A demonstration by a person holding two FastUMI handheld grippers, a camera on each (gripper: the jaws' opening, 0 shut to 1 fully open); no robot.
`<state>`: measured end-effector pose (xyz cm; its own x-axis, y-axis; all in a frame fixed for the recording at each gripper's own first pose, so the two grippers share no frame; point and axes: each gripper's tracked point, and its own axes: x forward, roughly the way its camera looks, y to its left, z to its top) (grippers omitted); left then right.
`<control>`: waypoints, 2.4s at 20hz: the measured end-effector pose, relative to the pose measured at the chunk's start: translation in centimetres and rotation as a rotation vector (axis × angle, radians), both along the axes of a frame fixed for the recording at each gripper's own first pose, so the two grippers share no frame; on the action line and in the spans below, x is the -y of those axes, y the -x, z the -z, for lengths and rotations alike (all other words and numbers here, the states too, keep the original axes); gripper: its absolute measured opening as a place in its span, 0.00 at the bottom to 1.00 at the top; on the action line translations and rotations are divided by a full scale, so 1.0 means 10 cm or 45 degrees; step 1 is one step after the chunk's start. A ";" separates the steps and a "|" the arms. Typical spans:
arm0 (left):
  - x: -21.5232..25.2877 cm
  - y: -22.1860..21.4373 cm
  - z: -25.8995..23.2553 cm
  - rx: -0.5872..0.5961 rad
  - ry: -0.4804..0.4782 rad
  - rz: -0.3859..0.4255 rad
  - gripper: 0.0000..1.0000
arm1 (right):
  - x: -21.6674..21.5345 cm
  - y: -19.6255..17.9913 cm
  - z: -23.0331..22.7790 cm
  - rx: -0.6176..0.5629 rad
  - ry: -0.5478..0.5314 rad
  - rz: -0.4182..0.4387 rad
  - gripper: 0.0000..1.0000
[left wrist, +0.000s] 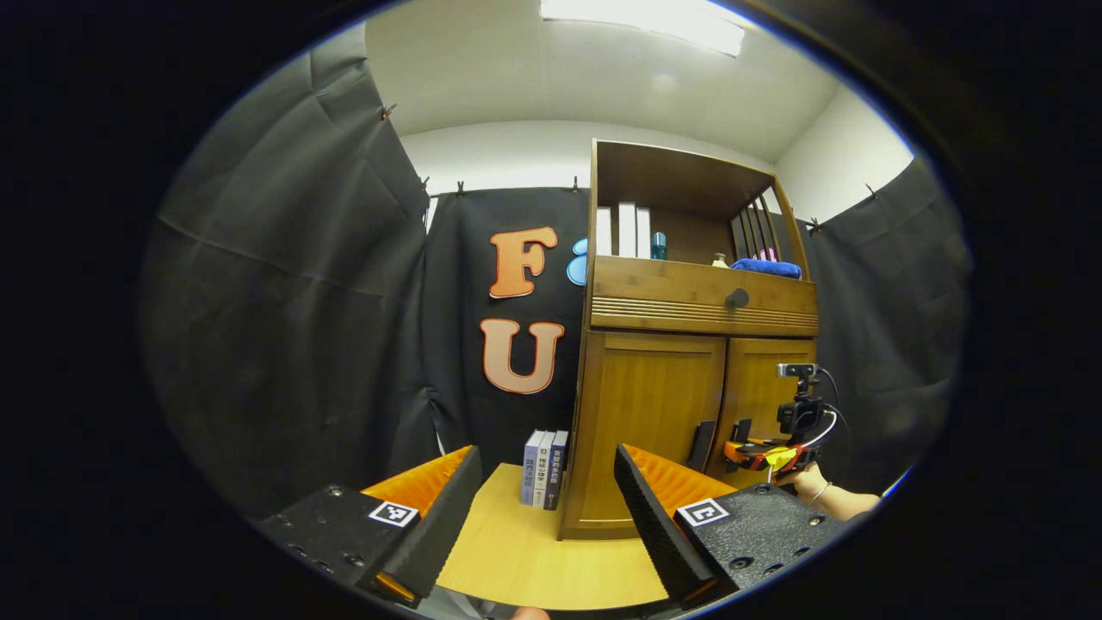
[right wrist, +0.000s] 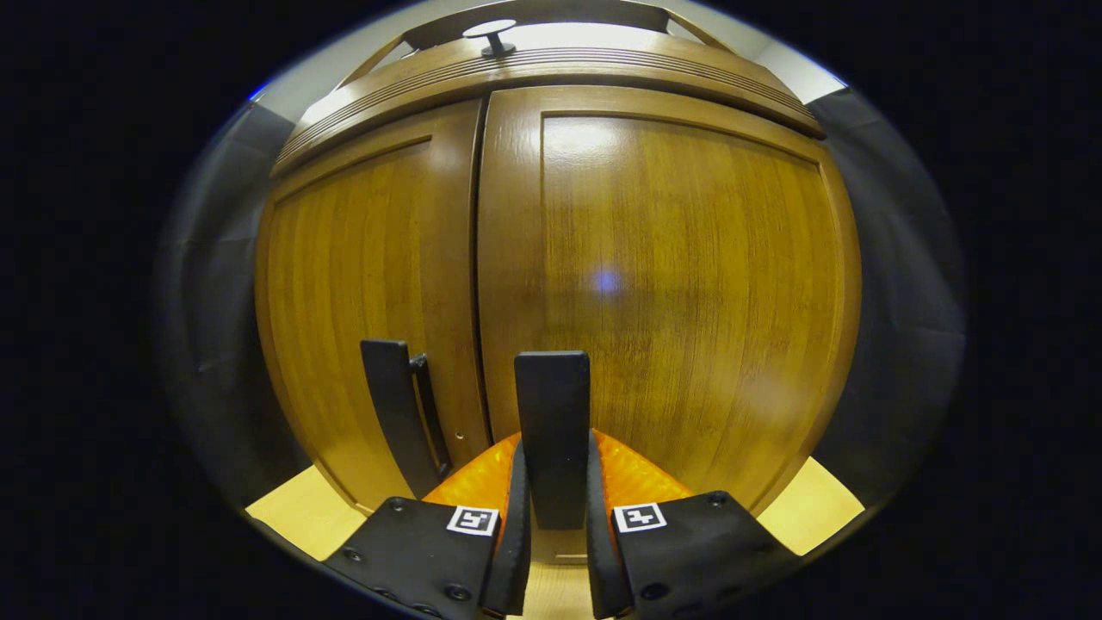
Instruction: Open the right door of the double-door shoe cabinet with the right hand, and open the left door with the left hand.
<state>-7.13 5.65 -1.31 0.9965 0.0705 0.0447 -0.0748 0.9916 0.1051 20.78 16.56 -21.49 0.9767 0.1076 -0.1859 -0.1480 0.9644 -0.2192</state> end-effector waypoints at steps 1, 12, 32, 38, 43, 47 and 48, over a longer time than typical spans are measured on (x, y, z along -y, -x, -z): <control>0.01 0.00 -0.01 0.005 0.000 0.006 0.92 | 0.00 0.06 0.01 -0.009 0.001 -0.020 0.31; 0.21 0.07 0.02 -0.001 0.005 0.049 0.95 | 0.31 0.85 -0.07 -0.002 -0.014 -0.147 0.40; 0.85 0.08 0.24 -0.066 0.034 0.240 0.95 | 1.48 1.86 -0.29 -0.006 0.024 0.010 0.29; 0.93 0.02 0.28 -0.079 0.057 0.267 0.97 | 1.87 2.00 -0.40 0.012 0.076 0.118 0.14; 0.99 0.00 0.28 -0.077 0.067 0.279 0.94 | 2.01 2.15 -0.47 0.020 0.036 0.148 0.14; 1.05 0.01 0.29 -0.080 0.055 0.293 0.94 | 1.96 2.28 -0.52 0.035 0.067 0.109 0.14; 1.10 0.03 0.28 -0.082 0.053 0.298 0.94 | 1.98 2.30 -0.52 0.039 0.075 0.108 0.14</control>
